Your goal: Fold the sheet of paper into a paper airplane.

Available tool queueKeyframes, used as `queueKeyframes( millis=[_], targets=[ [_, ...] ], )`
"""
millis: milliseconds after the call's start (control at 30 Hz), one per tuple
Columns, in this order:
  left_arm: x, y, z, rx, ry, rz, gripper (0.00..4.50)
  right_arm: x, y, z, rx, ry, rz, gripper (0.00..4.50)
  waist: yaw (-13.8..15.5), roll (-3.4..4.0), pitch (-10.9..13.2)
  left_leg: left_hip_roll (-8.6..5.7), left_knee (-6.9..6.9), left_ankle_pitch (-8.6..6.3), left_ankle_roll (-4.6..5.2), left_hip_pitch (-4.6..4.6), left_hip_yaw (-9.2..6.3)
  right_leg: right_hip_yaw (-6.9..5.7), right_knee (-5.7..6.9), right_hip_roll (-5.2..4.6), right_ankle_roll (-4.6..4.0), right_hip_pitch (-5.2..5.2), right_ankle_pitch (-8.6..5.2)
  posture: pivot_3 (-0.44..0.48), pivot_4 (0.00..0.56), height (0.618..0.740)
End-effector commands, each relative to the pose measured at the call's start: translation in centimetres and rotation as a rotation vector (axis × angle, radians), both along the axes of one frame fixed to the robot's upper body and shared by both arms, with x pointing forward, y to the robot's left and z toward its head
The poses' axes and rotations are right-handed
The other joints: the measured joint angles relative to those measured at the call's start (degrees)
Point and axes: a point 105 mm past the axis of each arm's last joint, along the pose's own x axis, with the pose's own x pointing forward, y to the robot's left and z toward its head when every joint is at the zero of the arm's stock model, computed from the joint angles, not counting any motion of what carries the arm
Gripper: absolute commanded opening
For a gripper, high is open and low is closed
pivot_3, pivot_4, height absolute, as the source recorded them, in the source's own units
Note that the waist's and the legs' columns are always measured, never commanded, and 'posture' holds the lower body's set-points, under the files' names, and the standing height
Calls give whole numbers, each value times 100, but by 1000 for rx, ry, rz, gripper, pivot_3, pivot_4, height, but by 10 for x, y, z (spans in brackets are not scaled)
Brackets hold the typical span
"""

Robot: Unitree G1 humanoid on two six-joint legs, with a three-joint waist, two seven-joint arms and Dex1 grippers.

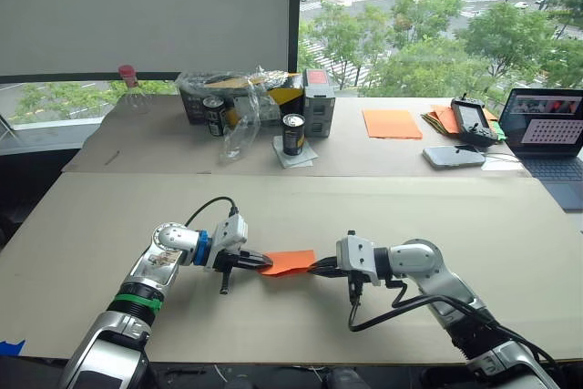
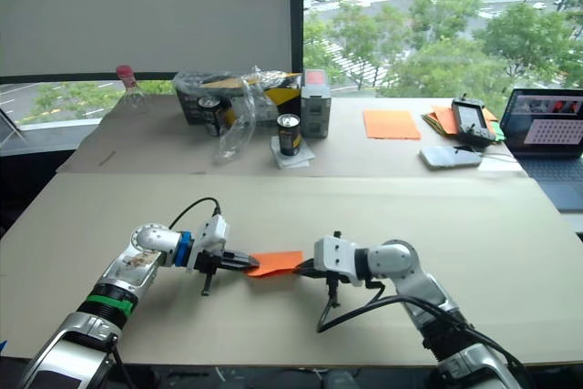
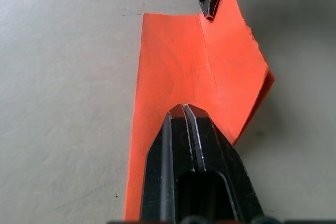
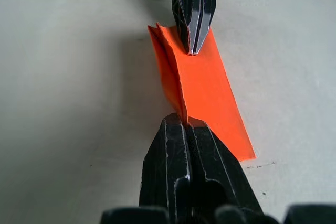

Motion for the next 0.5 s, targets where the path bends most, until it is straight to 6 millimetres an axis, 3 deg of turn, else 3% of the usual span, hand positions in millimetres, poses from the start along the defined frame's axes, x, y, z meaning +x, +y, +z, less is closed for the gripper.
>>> queueKeyframes(
  millis=[33, 333, 500],
  targets=[
    [-4, 13, -19, 78, 55, 32, 0, 0, 1, 14, 42, -23, 12, 48, 0, 0, 0, 0, 0, 0, 0, 0, 0, 0, 0, 0, 0, 0, 0, 0, 150, 730],
    [-5, 12, -14, 48, 83, 30, 0, -15, 4, 13, 10, 0, 90, 48, 3, 0, 0, 0, 0, 0, 0, -1, 0, 0, 0, 0, -1, 0, 1, 0, 150, 730],
    [-26, 7, 32, -78, 308, -33, 0, -34, 5, 6, -53, -13, 175, 48, -24, 6, 14, 1, -1, -10, 17, -11, -1, 0, 0, 1, 8, -10, -7, 0, 150, 730]
  ],
)
